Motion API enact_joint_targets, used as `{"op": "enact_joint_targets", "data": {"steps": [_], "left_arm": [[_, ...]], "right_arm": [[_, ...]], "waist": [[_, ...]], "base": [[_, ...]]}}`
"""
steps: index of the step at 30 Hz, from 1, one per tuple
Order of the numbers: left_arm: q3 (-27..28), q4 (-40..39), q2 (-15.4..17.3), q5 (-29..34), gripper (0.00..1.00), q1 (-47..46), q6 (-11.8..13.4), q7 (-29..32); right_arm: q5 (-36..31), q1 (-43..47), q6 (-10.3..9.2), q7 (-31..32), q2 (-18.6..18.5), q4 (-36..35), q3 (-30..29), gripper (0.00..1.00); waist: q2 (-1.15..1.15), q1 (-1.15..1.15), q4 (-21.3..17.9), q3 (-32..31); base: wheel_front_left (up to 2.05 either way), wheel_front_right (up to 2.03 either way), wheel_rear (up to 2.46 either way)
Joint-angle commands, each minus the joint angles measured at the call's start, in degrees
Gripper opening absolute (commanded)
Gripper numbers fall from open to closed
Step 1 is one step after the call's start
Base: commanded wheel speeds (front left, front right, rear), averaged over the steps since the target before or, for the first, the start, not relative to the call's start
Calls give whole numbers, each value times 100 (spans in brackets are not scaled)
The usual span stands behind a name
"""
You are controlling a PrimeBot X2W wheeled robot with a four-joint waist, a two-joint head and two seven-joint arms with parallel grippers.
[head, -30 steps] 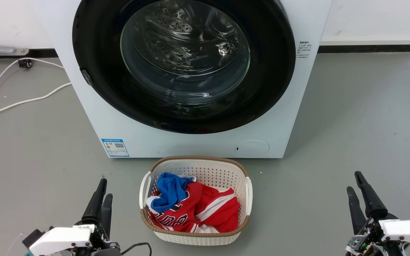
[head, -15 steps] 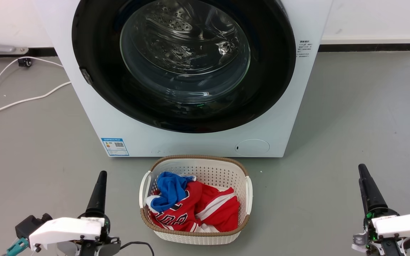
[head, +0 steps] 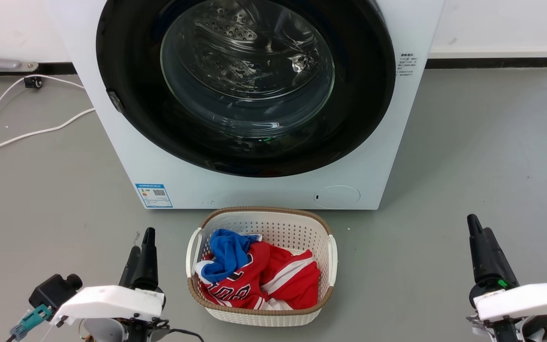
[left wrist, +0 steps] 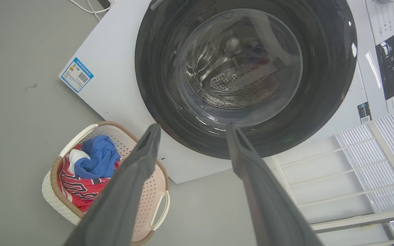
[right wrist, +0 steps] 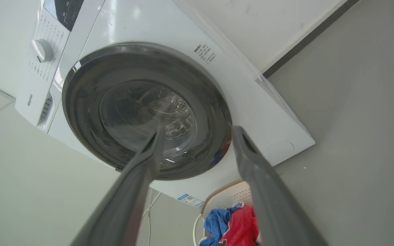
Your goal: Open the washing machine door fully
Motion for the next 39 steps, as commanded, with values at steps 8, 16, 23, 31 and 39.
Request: {"op": "enact_joint_targets", "data": {"steps": [8, 16, 23, 31, 39], "left_arm": [[-143, -271, 31, 867, 100, 3, 65, -208], [-270, -401, 64, 1517, 100, 77, 87, -361], [-346, -463, 74, 2015, 100, 156, 92, -485], [-428, -493, 70, 2478, 100, 187, 97, -596], [-484, -504, 60, 2967, 100, 224, 86, -724]], "right_arm": [[-827, 58, 10, -210, -4, -309, 12, 100], [-1435, 152, 11, -358, -1, -514, 7, 100], [-1894, 258, 12, -477, 2, -630, -12, 100], [-2255, 330, 12, -589, 5, -719, -29, 100], [-2665, 414, 13, -710, 8, -808, -43, 100]], "waist": [[0, 0, 4, -5], [0, 0, 12, -16], [0, 0, 15, -24], [0, 0, 13, -23], [0, 0, 10, -19]], "base": [[0, 0, 0], [0, 0, 0], [0, 0, 0], [0, 0, 0], [0, 0, 0]]}}
